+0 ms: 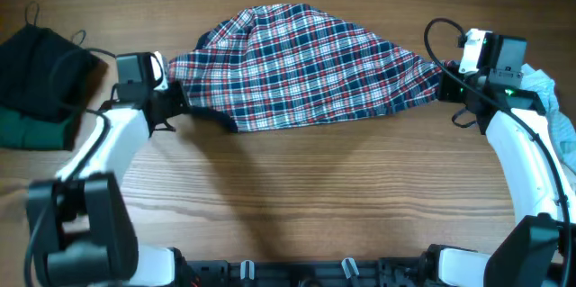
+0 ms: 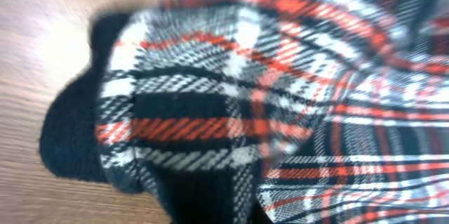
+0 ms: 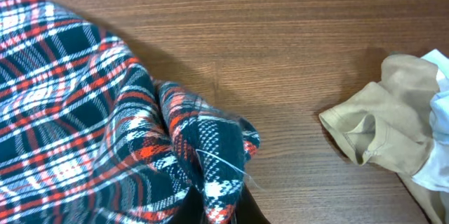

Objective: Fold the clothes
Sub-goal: 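Stretch the shirt between both grippers, pulling apart sideways, then lift the shirt high and swing it forward with both grippers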

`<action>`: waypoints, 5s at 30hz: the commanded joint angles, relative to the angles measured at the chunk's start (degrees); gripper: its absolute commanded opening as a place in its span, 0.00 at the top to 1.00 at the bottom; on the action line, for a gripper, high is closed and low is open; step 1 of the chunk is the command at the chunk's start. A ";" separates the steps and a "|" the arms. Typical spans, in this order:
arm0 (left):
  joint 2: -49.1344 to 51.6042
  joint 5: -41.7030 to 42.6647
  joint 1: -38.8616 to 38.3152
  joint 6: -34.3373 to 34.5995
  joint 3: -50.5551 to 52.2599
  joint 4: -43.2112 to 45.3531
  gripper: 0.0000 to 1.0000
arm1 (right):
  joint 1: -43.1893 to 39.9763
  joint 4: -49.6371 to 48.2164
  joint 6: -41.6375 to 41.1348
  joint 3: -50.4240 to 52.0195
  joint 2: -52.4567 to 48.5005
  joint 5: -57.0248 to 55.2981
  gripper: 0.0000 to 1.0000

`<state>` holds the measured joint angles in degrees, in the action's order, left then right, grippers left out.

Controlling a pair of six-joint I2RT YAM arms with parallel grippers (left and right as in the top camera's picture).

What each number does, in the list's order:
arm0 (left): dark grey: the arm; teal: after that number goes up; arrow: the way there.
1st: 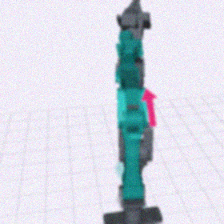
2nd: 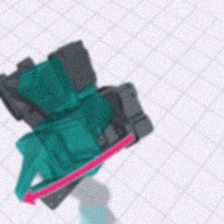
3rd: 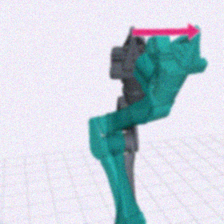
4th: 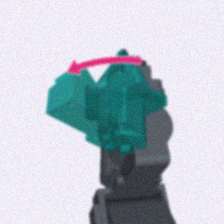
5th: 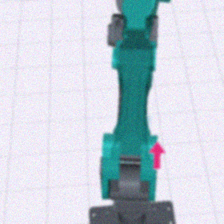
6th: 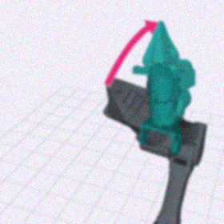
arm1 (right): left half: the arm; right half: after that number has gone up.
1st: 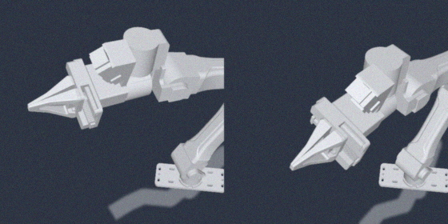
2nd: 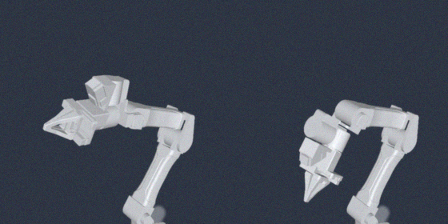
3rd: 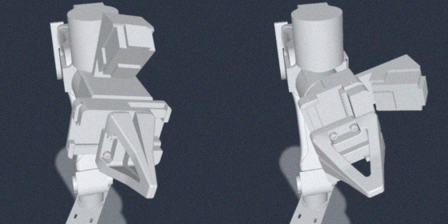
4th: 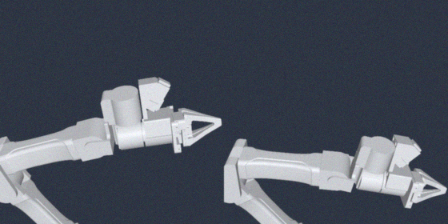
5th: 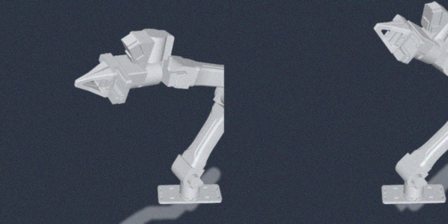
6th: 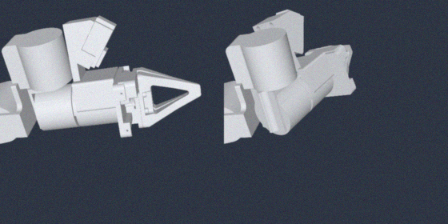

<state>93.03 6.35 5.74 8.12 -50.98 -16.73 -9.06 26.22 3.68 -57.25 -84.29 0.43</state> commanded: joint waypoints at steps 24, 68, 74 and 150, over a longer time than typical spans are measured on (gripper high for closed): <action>-0.76 -3.43 0.15 5.35 -3.15 -17.25 0.39 | -0.02 -0.46 -0.68 -1.25 -0.46 0.92 0.96; -9.73 -12.24 0.17 2.60 -2.95 -3.23 0.96 | -0.02 -0.39 -0.70 -1.25 -0.48 0.94 0.96; -12.81 -12.20 0.17 2.58 -5.33 -1.05 0.96 | -0.02 0.46 -2.36 -3.23 1.64 1.11 0.96; 16.50 7.76 0.11 1.05 -72.02 -18.49 0.96 | 0.20 5.33 0.24 -65.61 -23.26 25.77 0.96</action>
<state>109.25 13.45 5.72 10.52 -122.10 -31.18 -8.99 27.66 -0.73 -122.02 -105.21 24.49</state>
